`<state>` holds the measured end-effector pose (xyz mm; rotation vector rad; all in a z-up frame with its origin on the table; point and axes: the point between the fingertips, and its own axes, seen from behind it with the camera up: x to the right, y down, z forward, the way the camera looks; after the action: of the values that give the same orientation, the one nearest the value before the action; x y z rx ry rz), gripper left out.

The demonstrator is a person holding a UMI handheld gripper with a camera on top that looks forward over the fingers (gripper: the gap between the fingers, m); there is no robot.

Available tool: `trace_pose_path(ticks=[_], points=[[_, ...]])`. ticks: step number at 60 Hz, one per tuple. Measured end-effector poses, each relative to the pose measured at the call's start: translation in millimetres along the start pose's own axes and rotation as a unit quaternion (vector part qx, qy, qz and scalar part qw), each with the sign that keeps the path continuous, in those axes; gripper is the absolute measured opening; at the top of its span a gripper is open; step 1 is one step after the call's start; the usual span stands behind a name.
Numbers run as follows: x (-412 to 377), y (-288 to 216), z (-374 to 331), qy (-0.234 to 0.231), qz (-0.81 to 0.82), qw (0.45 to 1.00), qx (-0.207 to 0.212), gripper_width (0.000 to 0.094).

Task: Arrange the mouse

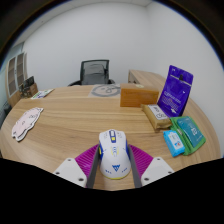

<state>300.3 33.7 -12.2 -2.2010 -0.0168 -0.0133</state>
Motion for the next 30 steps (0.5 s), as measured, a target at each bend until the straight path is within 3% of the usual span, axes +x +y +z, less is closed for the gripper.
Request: trace_pose_path(ticks=[13, 18, 30], points=[[0.7, -0.7, 3.7, 0.018, 0.012, 0.999, -0.027, 0.0351], [-7.1, -4.1, 1.4, 0.033, 0.027, 0.998, -0.037, 0.0336], [-160.4, -79.0, -11.6, 0.001, 0.045, 0.999, 0.008, 0.0337]])
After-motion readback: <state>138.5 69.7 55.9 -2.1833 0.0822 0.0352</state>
